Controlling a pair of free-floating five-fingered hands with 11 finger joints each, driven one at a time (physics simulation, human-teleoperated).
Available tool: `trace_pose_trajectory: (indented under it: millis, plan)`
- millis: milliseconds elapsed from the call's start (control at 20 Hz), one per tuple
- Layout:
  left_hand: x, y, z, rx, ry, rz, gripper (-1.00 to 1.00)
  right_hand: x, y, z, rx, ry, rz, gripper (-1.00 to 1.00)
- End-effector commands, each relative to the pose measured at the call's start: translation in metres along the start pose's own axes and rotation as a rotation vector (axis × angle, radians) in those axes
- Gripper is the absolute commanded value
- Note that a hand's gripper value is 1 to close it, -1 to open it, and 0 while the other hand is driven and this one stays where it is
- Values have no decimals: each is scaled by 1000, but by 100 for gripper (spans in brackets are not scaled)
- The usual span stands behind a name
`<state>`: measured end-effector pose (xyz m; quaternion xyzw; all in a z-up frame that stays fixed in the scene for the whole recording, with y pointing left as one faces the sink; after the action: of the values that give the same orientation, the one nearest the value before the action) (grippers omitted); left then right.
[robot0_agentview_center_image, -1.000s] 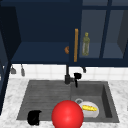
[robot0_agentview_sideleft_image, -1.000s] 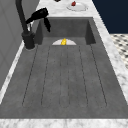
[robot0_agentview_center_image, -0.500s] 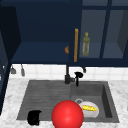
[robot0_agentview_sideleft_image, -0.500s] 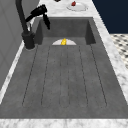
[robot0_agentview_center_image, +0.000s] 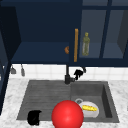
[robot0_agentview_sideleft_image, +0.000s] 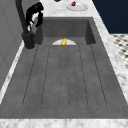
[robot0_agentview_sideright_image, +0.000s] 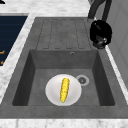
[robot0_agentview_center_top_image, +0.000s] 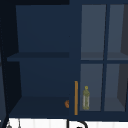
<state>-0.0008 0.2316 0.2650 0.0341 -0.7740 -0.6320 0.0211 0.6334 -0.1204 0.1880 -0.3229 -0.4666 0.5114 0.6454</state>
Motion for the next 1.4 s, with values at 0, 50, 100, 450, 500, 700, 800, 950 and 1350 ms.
trace_pose_trajectory:
  millis: [0, 50, 100, 450, 500, 700, 800, 950, 1350]
  plan:
    - [0, 0, 0, 0, 0, 0, 0, 7, 1, -5, 109, -6, -97, 100]
    - [0, 0, 0, 0, 0, 0, 0, 9, 0, -3, 107, -3, -99, 100]
    - [0, 0, 0, 0, 0, 0, 0, 9, -2, -4, 106, 4, -98, 100]
    - [0, 0, 0, 0, 0, 0, 0, 19, -7, -14, 130, 54, -23, 100]
    - [0, 0, 0, 0, 0, 0, 0, 24, -5, -16, 135, 74, -4, 100]
    - [0, 0, 0, 0, 0, 0, 0, 33, -9, -18, 121, 148, 37, 100]
    - [0, 0, 0, 0, 0, 0, 0, 35, -17, -25, 119, 190, 45, 100]
    - [0, 0, 0, 0, 0, 0, 0, 51, -21, -37, 116, 230, 9, 100]
    - [0, 0, 0, 0, 0, 0, 0, 67, -33, -38, 185, 319, 39, 100]
